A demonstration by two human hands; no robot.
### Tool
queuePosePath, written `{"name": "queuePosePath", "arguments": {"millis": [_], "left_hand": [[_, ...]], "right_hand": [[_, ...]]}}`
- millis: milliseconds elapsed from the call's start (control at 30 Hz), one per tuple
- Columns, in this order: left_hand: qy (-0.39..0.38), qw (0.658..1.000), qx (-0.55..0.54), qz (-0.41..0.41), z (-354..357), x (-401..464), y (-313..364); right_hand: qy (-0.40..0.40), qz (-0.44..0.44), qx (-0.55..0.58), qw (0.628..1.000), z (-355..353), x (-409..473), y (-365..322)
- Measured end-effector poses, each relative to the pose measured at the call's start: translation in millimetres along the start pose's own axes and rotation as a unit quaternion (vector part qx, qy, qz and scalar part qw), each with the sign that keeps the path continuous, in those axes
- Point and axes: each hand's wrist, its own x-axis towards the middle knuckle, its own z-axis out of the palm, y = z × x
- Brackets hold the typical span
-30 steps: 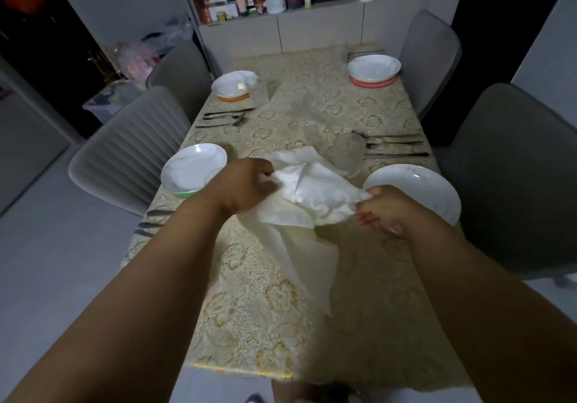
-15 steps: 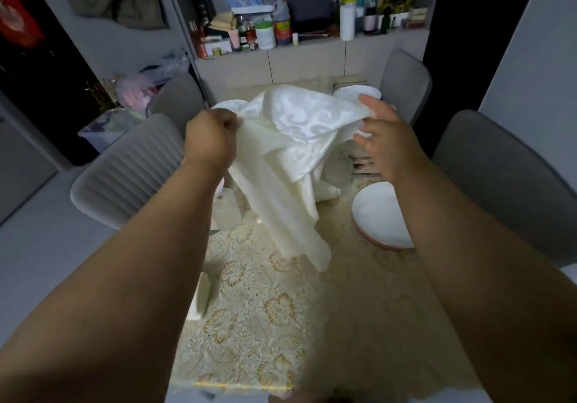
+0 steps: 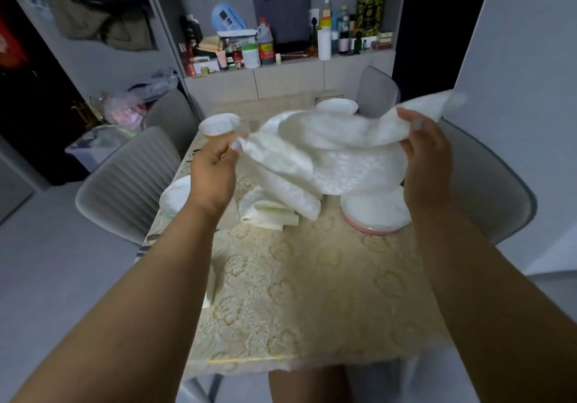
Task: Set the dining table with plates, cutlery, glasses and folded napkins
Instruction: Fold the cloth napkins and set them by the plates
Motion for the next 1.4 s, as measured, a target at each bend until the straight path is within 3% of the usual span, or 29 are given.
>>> {"name": "queuePosePath", "arguments": {"millis": [167,300,467,567,667,900,1033,1133,1267,1300,1400], "left_hand": [[-0.013,0.997,0.027,-0.067,-16.0,-73.7,-45.6],[-0.013,0.981,-0.065,-0.181,-27.2,-118.3,-75.4],[0.002,0.949,-0.001,-0.315,-32.1,-172.4,-102.5],[-0.037,0.935,0.112,-0.334,-36.2,-194.9,-125.4],[-0.064,0.902,0.236,-0.356,-36.6,-201.2,-144.2],[-0.077,0.861,0.354,-0.357,-34.4,-209.0,-160.3],[-0.043,0.863,0.367,-0.345,-30.7,-205.8,-166.3],[-0.007,0.864,0.362,-0.349,-27.5,-208.0,-168.0],[0.011,0.85,0.36,-0.385,-22.5,-209.8,-173.6],[0.011,0.846,0.359,-0.395,-20.3,-208.1,-175.1],[0.012,0.835,0.375,-0.402,-14.9,-203.3,-180.5]], "right_hand": [[0.042,0.082,-0.139,0.986,-17.6,-56.3,24.5],[0.098,0.158,-0.219,0.958,-36.7,-91.7,36.7],[0.089,0.187,-0.36,0.91,-60.7,-118.7,45.6],[0.04,0.166,-0.492,0.854,-66.5,-135.6,53.2],[-0.036,0.201,-0.546,0.812,-69.2,-139.0,54.7],[-0.195,0.214,-0.615,0.734,-65.6,-112.4,85.6],[-0.192,0.185,-0.607,0.749,-53.9,-94.4,117.7],[-0.172,0.154,-0.58,0.781,-38.6,-78.8,126.5],[-0.243,0.168,-0.476,0.828,-30.2,-72.9,141.0],[-0.228,0.156,-0.463,0.842,-34.3,-75.9,147.9],[-0.086,0.141,-0.477,0.863,-55.5,-91.3,163.3]]}}
